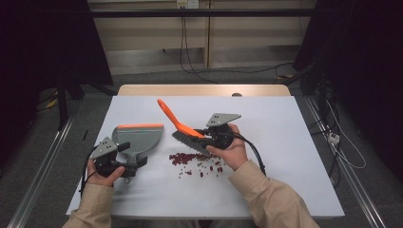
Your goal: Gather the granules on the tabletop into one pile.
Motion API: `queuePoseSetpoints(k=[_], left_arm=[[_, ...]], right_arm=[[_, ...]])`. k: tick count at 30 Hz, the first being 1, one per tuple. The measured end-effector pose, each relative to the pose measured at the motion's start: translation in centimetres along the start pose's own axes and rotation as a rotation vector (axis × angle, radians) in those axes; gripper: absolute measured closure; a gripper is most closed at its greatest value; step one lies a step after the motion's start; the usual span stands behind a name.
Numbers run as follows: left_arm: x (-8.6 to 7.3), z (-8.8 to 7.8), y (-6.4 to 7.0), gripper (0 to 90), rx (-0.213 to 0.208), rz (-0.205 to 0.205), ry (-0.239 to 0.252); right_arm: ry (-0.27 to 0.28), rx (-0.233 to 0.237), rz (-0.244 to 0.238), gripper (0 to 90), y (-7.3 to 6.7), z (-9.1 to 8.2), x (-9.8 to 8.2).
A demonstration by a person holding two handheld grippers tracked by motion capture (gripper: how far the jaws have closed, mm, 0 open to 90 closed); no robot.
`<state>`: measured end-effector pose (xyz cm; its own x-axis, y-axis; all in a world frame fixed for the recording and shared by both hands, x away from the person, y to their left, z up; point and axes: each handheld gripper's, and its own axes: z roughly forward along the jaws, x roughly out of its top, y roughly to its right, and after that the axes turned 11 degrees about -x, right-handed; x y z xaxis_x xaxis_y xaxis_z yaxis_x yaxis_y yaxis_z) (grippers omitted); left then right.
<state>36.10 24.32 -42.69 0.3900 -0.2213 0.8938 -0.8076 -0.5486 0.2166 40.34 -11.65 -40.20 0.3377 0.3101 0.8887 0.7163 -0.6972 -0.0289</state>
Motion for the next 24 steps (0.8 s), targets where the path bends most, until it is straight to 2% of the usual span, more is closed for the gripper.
queuePoseSetpoints(k=[3, 5, 8, 12, 15, 18, 24], left_arm=[[0.0, 0.0, 0.0, 5.1, 0.001, 0.001, -0.001], [0.0, 0.0, 0.1, 5.1, 0.003, 0.002, 0.001], [0.1, 0.0, 0.1, 5.1, 0.004, 0.008, -0.002], [0.1, -0.1, 0.0, 5.1, 0.007, 0.009, 0.0], [0.1, -0.1, 0.1, 5.1, 0.009, 0.011, 0.005], [0.1, -0.2, 0.1, 5.1, 0.014, 0.01, 0.007], [0.2, -0.3, 0.1, 5.1, 0.015, 0.008, 0.015]], right_arm=[[-0.009, -0.011, 0.077, 71.2, -1.0, -0.2, -0.5], [-0.015, -0.028, 0.107, 71.2, -1.7, -0.3, -0.8], [-0.016, -0.011, 0.19, 71.2, -2.5, -0.3, -1.1], [-0.018, -0.026, 0.196, 71.2, -4.0, -0.1, -1.2], [-0.019, -0.018, 0.231, 71.2, -4.9, 0.2, -1.2], [-0.006, -0.032, 0.238, 71.2, -5.5, 0.6, -1.2], [-0.015, -0.028, 0.283, 71.1, -6.3, 1.3, -1.4]])
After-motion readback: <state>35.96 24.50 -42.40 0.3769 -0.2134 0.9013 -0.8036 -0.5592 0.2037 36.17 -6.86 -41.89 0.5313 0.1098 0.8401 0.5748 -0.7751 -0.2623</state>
